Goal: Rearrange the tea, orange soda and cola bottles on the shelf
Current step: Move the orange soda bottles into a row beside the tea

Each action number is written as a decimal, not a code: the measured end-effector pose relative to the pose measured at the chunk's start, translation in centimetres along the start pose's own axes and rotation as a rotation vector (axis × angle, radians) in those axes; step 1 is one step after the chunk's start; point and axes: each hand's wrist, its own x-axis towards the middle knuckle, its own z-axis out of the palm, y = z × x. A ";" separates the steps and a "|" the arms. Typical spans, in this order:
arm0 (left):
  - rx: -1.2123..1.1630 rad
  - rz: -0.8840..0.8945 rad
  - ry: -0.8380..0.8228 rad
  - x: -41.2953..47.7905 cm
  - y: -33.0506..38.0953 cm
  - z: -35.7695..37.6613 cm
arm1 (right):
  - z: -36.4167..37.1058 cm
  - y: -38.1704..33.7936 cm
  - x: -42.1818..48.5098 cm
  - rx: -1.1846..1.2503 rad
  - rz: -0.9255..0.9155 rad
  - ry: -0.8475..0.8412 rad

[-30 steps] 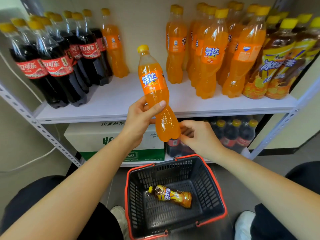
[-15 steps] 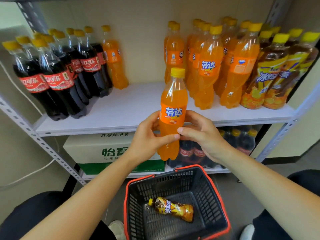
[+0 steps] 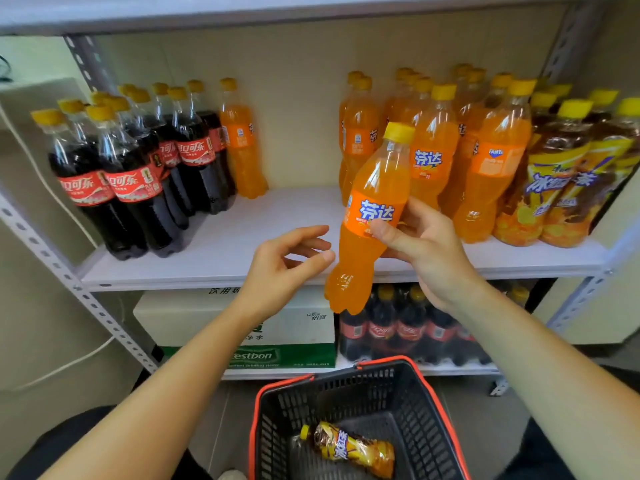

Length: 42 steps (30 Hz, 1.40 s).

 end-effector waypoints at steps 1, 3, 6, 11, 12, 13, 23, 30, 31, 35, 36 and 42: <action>0.028 -0.028 0.087 0.7 -0.5 -0.7 | 0.0 -0.4 0.7 -0.024 -0.029 0.021; 0.153 -0.130 0.250 2.1 -1.8 -2.1 | 0.3 -0.9 2.2 -0.062 -0.080 0.075; 0.507 -0.278 0.262 3.3 -4.5 -3.8 | 1.2 -0.3 4.5 -0.089 -0.146 0.160; 0.849 -0.210 0.159 3.8 -6.7 -3.8 | 1.9 1.9 7.2 -0.226 -0.235 0.239; 0.868 -0.213 0.156 3.9 -6.7 -3.8 | 2.0 2.2 7.7 -0.254 -0.244 0.243; 0.879 -0.219 0.152 3.9 -6.8 -3.9 | 2.1 2.6 8.0 -0.275 -0.253 0.245; 0.709 -0.269 0.007 5.7 -7.4 -6.6 | 1.2 9.0 3.6 -0.457 -0.047 0.207; 0.211 -0.320 0.359 12.0 -9.0 -8.7 | 1.2 9.3 1.5 -1.041 -0.206 0.008; 0.158 -0.303 0.379 13.0 -9.2 -8.8 | 1.0 9.0 1.6 -1.109 -0.193 -0.004; 0.164 -0.305 0.447 16.4 -10.1 -8.8 | 1.1 8.6 2.2 -1.242 -0.146 0.020; 0.208 -0.314 0.475 17.1 -10.2 -8.9 | 1.1 8.7 2.6 -1.259 -0.123 0.025; 0.375 -0.328 0.550 20.7 -11.2 -9.0 | 0.6 9.2 5.1 -1.281 0.023 0.011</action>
